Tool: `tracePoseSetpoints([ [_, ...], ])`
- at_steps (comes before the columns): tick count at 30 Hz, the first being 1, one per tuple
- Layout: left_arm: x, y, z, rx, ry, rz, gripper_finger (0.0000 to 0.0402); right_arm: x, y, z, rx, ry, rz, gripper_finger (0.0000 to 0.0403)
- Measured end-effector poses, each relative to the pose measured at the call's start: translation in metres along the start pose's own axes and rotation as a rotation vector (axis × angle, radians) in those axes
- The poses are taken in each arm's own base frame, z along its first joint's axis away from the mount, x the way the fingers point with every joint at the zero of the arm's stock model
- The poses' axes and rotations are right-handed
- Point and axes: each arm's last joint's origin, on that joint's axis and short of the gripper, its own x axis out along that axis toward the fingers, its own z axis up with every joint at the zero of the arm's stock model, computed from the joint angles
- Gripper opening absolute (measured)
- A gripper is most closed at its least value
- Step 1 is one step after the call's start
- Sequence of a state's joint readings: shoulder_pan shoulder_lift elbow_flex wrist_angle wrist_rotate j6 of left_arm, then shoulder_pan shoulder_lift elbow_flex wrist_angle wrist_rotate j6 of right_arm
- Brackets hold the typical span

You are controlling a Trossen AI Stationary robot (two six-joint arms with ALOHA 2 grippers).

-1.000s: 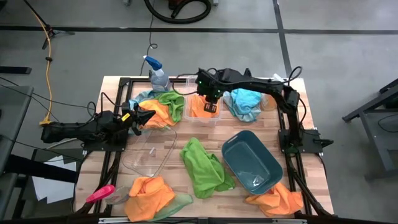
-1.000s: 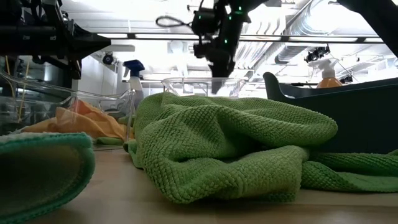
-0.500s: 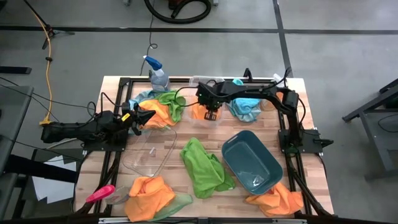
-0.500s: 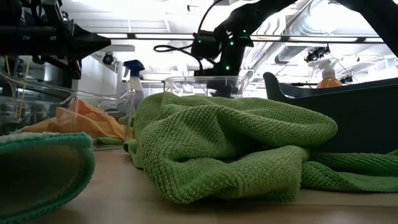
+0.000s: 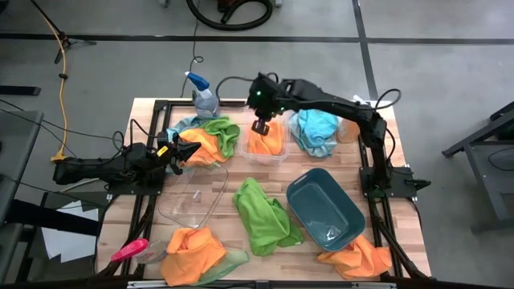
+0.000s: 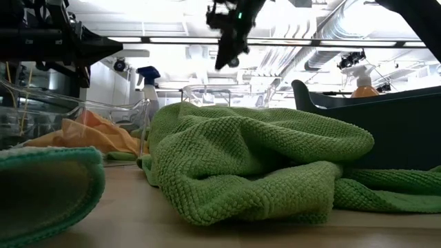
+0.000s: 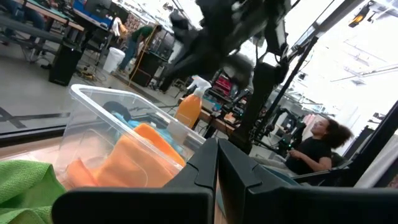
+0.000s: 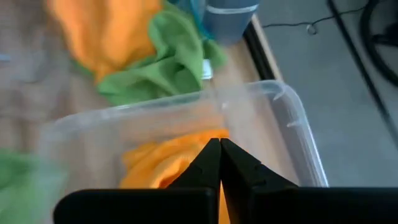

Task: Sort microfiber towel by color & place in baskets
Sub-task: Put the microfiber towel into the top transparent bin

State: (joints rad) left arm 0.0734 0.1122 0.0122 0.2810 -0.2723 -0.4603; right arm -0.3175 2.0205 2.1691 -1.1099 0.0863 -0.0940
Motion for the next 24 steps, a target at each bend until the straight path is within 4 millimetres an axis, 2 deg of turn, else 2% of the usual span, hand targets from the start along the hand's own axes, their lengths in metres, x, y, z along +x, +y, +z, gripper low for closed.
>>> tracePoseSetpoints([
  [3,0.000,0.000,0.000,0.000,0.000,0.000,0.0001,-0.030,0.008,-0.002,-0.020,0.043,0.055,0.0001],
  [7,0.000,0.000,0.000,0.000,-0.001,0.000,0.0001,-0.066,0.023,-0.017,-0.026,0.069,0.078,0.0001],
  [14,0.000,0.000,0.000,0.000,0.000,0.000,0.0001,-0.121,0.050,-0.065,0.074,0.021,0.048,0.0000],
  [19,0.000,0.000,0.000,0.000,0.000,0.000,0.0001,-0.141,0.072,-0.114,0.223,-0.063,0.017,0.0000],
  [24,0.000,0.000,0.000,0.000,0.000,0.000,0.0001,-0.143,0.092,-0.156,0.371,-0.166,0.075,0.0000],
])
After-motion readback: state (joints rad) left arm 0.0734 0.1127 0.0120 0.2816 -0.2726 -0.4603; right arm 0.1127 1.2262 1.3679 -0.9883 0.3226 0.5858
